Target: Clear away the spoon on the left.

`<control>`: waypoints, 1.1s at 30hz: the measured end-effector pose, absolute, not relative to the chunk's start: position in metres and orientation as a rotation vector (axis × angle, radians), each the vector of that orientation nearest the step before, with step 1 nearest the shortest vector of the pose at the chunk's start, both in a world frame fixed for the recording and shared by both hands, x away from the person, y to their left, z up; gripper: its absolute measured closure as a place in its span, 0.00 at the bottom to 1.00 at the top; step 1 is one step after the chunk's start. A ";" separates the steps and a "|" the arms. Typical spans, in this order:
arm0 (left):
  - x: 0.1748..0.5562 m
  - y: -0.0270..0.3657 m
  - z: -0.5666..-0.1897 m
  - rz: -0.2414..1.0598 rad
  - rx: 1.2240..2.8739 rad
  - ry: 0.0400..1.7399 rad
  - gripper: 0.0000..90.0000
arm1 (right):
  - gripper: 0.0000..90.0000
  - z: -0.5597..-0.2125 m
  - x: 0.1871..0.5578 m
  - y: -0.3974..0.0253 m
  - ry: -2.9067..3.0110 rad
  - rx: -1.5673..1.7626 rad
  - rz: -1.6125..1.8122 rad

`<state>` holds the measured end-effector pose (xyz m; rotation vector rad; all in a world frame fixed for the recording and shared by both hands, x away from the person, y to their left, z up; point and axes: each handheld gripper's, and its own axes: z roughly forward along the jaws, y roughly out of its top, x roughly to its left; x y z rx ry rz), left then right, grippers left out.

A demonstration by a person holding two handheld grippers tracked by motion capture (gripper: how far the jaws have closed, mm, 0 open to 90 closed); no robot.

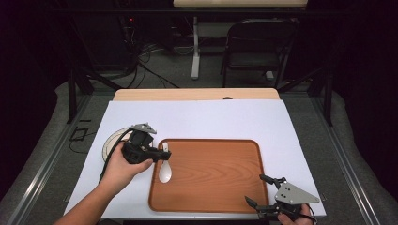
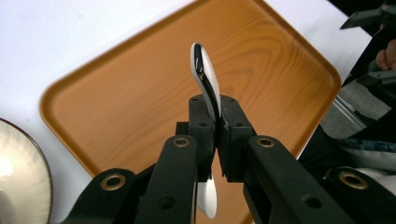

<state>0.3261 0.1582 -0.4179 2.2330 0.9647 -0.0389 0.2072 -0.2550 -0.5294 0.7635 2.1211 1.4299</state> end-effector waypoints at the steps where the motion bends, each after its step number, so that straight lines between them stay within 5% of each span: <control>1: 0.328 0.158 -0.420 -0.048 2.241 0.977 0.95 | 0.16 -0.529 0.207 -0.255 2.121 0.764 1.430; 17: 0.348 0.158 -0.462 -0.324 2.175 1.137 0.95 | 0.16 -0.529 0.207 -0.255 2.122 0.763 1.430; 33: 0.360 0.150 -0.498 -0.457 2.146 1.226 0.94 | 0.17 -0.530 0.207 -0.255 2.123 0.763 1.430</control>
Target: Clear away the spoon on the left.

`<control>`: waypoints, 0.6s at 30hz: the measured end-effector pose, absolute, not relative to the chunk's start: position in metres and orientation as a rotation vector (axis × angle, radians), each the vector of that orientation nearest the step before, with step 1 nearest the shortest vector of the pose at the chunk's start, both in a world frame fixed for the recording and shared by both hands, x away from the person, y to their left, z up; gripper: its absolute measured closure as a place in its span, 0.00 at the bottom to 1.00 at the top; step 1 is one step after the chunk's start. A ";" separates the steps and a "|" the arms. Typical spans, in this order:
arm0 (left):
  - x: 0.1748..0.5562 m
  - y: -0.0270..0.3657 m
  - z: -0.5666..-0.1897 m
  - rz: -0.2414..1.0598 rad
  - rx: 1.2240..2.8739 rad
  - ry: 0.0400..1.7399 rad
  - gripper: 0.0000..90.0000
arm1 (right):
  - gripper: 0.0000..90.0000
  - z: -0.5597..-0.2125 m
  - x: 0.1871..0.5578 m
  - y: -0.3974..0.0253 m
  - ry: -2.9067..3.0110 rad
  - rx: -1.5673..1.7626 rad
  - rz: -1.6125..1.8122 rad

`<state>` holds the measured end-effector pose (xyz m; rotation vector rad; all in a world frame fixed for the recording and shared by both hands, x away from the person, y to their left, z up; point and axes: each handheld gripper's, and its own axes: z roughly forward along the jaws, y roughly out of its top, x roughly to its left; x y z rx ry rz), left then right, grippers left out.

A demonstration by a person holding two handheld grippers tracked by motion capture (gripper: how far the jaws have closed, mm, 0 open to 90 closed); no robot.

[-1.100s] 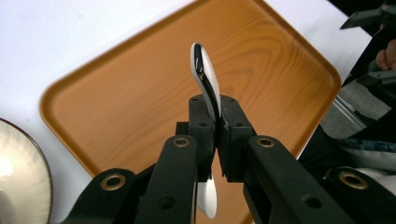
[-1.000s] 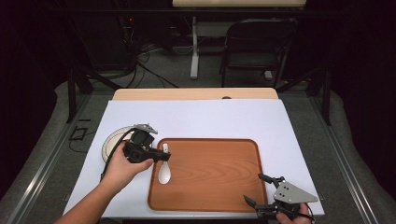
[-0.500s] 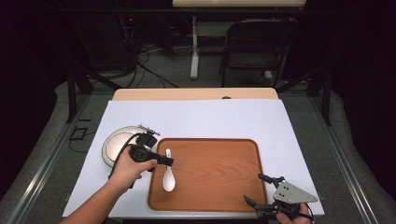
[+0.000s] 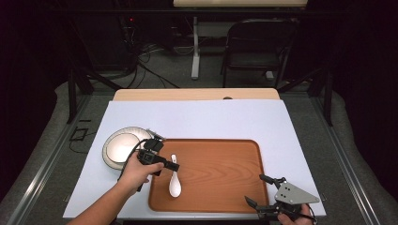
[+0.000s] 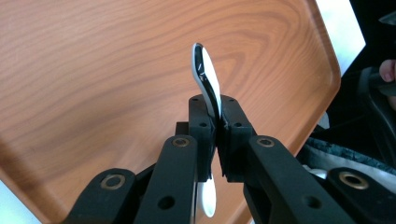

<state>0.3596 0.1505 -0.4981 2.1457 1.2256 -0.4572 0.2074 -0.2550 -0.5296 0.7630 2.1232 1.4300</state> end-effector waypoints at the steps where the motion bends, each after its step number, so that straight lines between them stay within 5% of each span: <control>1: 0.361 0.151 -0.500 -0.466 2.133 1.235 0.94 | 0.17 -0.530 0.207 -0.255 2.124 0.764 1.430; 18: 0.371 0.158 -0.528 -0.549 1.943 1.436 0.93 | 0.17 -0.530 0.208 -0.255 2.126 0.766 1.432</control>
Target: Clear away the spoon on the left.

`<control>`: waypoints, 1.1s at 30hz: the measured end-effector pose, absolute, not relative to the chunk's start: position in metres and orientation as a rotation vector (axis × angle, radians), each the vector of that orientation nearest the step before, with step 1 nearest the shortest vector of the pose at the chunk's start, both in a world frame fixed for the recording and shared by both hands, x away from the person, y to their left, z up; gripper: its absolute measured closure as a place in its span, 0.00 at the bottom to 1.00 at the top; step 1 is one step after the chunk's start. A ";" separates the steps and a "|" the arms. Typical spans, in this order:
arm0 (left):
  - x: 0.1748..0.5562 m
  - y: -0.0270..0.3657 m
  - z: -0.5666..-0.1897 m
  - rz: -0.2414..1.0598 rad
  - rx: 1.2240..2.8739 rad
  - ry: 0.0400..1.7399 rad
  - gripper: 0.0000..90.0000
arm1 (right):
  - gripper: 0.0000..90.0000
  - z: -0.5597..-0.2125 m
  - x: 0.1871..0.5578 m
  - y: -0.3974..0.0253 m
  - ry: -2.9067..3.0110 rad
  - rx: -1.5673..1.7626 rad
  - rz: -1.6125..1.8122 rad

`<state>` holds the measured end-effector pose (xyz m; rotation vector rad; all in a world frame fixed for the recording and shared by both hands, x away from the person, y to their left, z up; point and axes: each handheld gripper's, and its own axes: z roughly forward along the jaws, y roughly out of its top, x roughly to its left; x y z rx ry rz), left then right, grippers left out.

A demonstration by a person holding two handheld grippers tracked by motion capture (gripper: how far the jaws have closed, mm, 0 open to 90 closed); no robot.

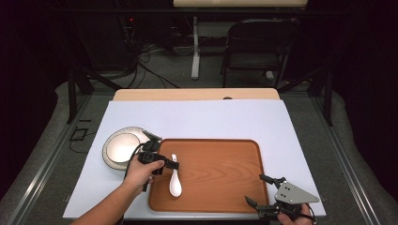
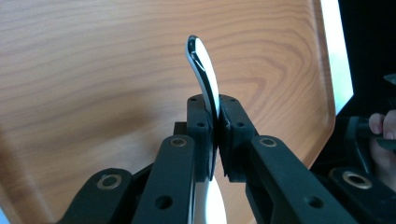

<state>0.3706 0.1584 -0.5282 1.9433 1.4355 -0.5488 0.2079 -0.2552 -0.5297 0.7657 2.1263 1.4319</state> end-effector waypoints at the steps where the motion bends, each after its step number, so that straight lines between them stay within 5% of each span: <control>1: 0.371 0.158 -0.529 -0.554 1.932 1.441 0.93 | 0.17 -0.530 0.208 -0.255 2.126 0.767 1.431; 18: 0.371 0.158 -0.539 -0.559 1.913 1.477 0.90 | 0.16 -0.530 0.208 -0.255 2.124 0.762 1.430; 33: 0.368 0.167 -0.535 -0.497 1.943 1.524 0.75 | 0.17 -0.529 0.207 -0.255 2.122 0.762 1.432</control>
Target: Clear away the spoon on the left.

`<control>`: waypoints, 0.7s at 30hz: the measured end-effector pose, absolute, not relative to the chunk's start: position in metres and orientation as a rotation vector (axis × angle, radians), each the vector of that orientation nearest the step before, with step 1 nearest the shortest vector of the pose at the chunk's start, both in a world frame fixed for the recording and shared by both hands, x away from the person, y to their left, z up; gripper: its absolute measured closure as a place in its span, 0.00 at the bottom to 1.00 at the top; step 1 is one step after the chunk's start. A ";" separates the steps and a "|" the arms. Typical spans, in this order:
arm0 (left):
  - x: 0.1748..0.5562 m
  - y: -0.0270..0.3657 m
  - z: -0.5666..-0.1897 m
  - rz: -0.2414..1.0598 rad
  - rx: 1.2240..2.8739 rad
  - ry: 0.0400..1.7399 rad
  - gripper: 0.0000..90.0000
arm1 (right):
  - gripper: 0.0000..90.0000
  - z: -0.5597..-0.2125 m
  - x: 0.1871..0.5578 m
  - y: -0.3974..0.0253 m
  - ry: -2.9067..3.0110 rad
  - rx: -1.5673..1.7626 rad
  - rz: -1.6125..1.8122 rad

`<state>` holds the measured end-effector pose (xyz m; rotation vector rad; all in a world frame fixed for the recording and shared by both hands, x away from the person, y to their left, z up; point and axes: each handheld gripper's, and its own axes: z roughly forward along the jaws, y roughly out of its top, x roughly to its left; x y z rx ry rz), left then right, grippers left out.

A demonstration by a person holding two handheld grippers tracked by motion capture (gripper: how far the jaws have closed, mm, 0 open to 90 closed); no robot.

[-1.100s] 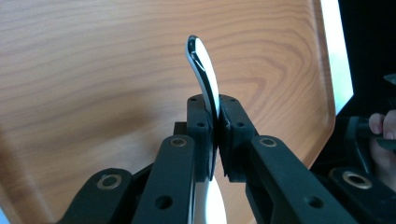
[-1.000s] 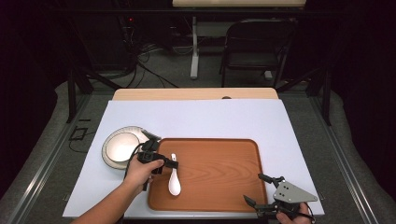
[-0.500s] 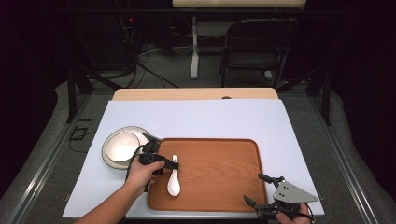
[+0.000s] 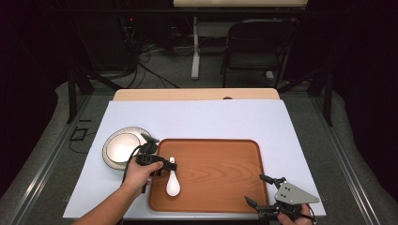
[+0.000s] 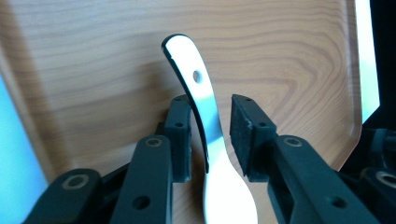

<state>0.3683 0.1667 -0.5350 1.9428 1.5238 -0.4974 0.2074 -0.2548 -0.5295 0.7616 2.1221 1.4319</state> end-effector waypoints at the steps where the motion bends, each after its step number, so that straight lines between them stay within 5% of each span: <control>1: 0.368 0.167 -0.534 -0.491 1.942 1.525 0.75 | 0.17 -0.529 0.207 -0.255 2.122 0.761 1.431; 21: 0.365 0.168 -0.513 -0.317 2.027 1.505 0.56 | 0.17 -0.529 0.207 -0.255 2.121 0.762 1.432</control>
